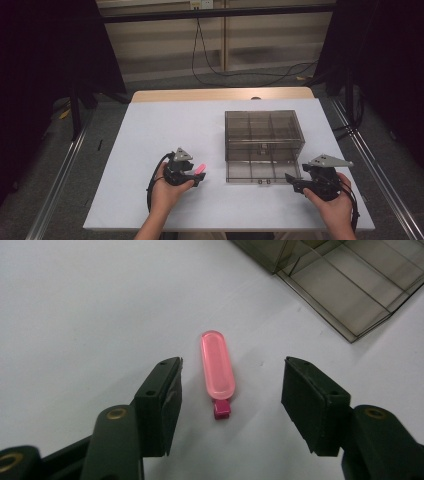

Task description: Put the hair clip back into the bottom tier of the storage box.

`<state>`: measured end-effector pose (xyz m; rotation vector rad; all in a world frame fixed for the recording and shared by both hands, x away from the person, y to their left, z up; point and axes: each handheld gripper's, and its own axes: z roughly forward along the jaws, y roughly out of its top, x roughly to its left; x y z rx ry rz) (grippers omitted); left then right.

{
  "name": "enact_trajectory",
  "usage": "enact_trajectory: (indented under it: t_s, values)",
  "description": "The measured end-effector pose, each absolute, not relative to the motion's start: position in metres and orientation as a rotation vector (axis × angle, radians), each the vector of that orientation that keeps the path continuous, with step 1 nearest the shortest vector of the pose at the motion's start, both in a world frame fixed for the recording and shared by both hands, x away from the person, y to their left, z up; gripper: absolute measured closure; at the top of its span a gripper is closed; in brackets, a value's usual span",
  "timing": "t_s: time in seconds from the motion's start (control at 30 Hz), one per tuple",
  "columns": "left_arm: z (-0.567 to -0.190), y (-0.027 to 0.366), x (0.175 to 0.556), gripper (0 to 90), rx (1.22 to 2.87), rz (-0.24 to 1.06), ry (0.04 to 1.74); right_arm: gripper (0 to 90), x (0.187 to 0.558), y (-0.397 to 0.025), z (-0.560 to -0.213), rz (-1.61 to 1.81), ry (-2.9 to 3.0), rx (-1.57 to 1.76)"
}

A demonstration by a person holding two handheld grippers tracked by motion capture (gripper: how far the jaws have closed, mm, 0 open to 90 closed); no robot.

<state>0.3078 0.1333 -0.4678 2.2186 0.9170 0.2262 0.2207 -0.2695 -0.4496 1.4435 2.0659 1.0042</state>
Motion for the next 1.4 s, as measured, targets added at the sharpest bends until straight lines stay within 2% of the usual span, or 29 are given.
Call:
enact_trajectory:
  t_s: [0.7,1.4]
  values:
    - [-0.472,0.130,0.313,49.8,2.226,0.236,0.923,26.9,0.219,-0.272,-0.450,1.002,2.060,1.449]
    - [-0.473,0.127,0.319,65.5,2.248,0.227,0.932,26.6,0.215,-0.278,-0.450,0.994,2.049,1.468]
